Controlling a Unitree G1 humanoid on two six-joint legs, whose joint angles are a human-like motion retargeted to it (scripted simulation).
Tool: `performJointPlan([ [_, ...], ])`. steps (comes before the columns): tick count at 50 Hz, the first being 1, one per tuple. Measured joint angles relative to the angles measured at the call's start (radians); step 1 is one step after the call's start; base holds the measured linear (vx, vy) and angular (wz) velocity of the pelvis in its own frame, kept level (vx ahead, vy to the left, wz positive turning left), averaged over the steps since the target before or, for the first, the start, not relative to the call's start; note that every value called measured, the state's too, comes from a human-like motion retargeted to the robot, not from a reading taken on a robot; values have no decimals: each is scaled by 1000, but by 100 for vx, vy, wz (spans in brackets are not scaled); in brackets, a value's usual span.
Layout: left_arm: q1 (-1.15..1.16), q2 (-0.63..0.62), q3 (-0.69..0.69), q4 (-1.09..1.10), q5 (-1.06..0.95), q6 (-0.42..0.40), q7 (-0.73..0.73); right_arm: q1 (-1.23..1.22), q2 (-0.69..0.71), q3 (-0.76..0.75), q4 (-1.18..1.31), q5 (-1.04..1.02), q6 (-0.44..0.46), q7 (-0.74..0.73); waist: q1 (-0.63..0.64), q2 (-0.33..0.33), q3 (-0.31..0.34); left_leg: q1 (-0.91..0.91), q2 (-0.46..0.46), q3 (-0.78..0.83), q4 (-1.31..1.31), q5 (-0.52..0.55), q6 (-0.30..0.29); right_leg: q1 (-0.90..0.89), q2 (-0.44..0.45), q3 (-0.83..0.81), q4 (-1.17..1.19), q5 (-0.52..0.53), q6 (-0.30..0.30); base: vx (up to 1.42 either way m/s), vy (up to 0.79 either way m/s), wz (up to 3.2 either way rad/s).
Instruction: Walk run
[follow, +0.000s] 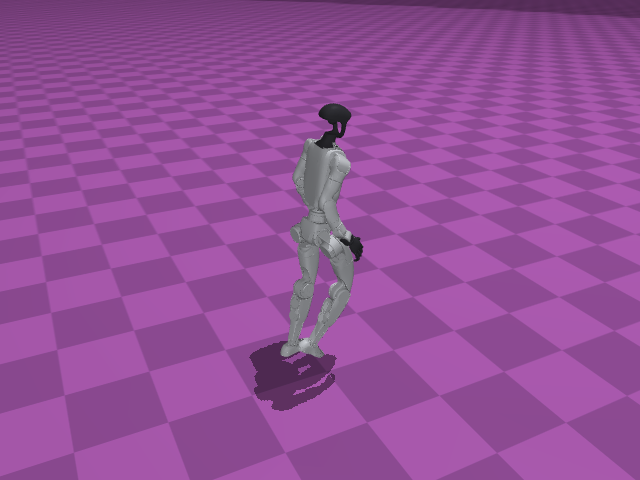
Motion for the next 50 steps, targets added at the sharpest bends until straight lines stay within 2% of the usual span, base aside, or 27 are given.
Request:
performJointPlan([
  [4,2,-7,-54,-8,-67,-21,59,9,-17,-14,-47,55,-59,-71,-141,71,4,160,-11,-69,-137,240,-83,-133,-121,-70,-311,-87,16,142,-38,120],
  [8,3,-26,-63,4,-98,-23,31,-10,-41,-6,-71,70,-65,-84,-226,124,5,262,-4,-132,-167,635,-191,-178,-142,-39,-556,-192,3,156,-60,72],
  [10,0,-37,-69,12,-106,0,12,-21,-52,3,-84,71,-52,-78,-241,123,16,282,-7,-144,-74,837,-308,-163,-146,-56,-550,-2,-100,146,-57,-26],
  [12,18,-33,-57,28,-109,-18,23,-26,-51,54,-89,88,-46,-75,-162,136,57,192,86,-4,327,837,-370,-73,-47,-103,-422,-207,-207,173,-82,-176],
  [13,26,-31,-62,46,-102,-37,52,-31,-40,70,-78,103,-49,-76,-157,158,89,142,122,-35,511,837,-366,-53,56,31,-367,-295,-201,157,-64,-74],
  [14,23,-37,-63,55,-91,-39,98,-57,-39,78,-57,121,-58,-67,-149,148,99,83,51,-113,611,837,-372,-30,42,47,-337,-337,-195,139,-44,7],
  [15,13,-46,-63,58,-79,-32,151,-93,-42,82,-31,141,-70,-53,-140,123,98,19,-73,-213,669,837,-383,-5,-32,3,-321,-358,-188,140,-43,-2],
  [17,21,-59,-27,18,-17,-17,184,-147,-56,108,19,181,-64,37,-99,32,63,-138,-109,-113,758,728,-297,75,-73,56,-342,-414,-205,163,-55,-23],
  [19,44,-62,-11,-45,3,-11,211,-166,-65,112,48,202,-35,132,-53,9,56,-279,-10,-9,789,561,-145,167,-48,49,-392,-430,-236,164,-54,-10],
  [20,56,-62,-4,-78,-1,-11,237,-175,-69,106,58,212,-20,178,-28,6,59,-354,32,19,791,480,-86,216,-33,41,-431,-420,-243,156,-56,-22],
  [22,77,-60,15,-128,-32,-26,296,-178,-82,107,64,220,-5,211,51,-36,54,-455,77,102,672,395,-37,327,-12,38,-548,-302,-230,175,-67,-73],
  [25,99,-55,48,-163,-79,-70,342,-162,-101,125,61,190,10,209,197,-128,41,-510,83,253,329,309,-13,476,0,59,-682,61,-147,163,-56,-124],
  [27,97,-58,56,-155,-111,-99,354,-142,-99,104,64,139,11,189,257,-154,48,-492,58,244,67,266,-35,570,-16,20,-716,306,-38,193,-43,-80],
  [28,89,-62,57,-146,-127,-100,360,-135,-95,93,69,114,7,172,271,-157,57,-476,34,190,-33,255,-53,608,-13,18,-708,390,13,189,-41,-21],
  [30,71,-63,56,-138,-145,-76,356,-124,-86,84,79,80,-7,130,235,-161,91,-402,-11,111,-134,249,-81,623,-28,-24,-509,445,105,155,-44,65],
  [31,62,-57,58,-141,-140,-58,340,-128,-80,88,85,76,-13,116,194,-170,113,-377,-42,89,-115,314,-32,596,-20,-15,-354,445,119,161,-54,141],
  [32,55,-48,60,-145,-132,-38,324,-132,-68,91,95,72,-23,105,139,-168,130,-357,-64,51,-62,319,10,562,25,3,-220,445,139,193,-68,202],
  [33,53,-32,61,-153,-116,-15,306,-137,-45,91,112,66,-40,97,56,-147,138,-346,-71,-20,61,203,40,513,144,38,-131,445,169,206,-78,167],
  [35,67,-23,40,-149,-75,8,295,-136,4,74,180,40,-77,75,15,-111,157,-370,-65,-247,261,74,-23,406,235,-17,69,367,138,204,-77,41],
  [37,49,-40,101,-109,-42,-3,249,-173,26,75,230,69,-47,63,-73,-53,152,-295,63,-101,318,-53,-1,227,178,-101,266,176,84,169,-60,-29],
  [40,59,-70,77,-69,-66,-4,112,-140,40,21,185,152,-43,162,-34,-43,96,-130,74,8,203,-75,-34,33,20,-119,267,-29,-57,190,-62,-105],
  [42,82,-77,61,-47,-112,-32,76,-96,29,15,127,212,-96,114,-77,-20,78,-14,51,1,80,56,-68,-71,-38,-125,138,-84,-39,175,-51,50],
  [43,93,-79,46,-35,-131,-46,68,-73,23,5,97,225,-122,72,-124,9,69,47,44,-36,13,165,-104,-111,-64,-151,43,-104,-21,177,-49,138],
  [45,112,-81,17,-18,-148,-64,50,-34,0,-18,41,221,-171,-6,-188,56,48,141,42,-96,-77,460,-197,-162,-108,-165,-191,-131,7,185,-56,113],
  [47,114,-79,0,-11,-138,-68,27,-7,-21,-48,-1,190,-200,-82,-213,88,49,207,41,-131,-104,758,-308,-164,-116,-118,-436,-169,2,193,-65,14],
  [48,113,-78,-1,-11,-130,-65,23,2,-26,-57,-18,168,-205,-122,-215,103,61,223,72,-74,-44,817,-367,-148,-98,-83,-535,-206,-9,183,-55,-50],
  [50,97,-79,6,-15,-139,-53,36,-10,-38,-59,-39,132,-203,-174,-202,99,83,211,78,10,165,837,-386,-126,-116,-41,-624,-243,-10,160,-37,-89],
])
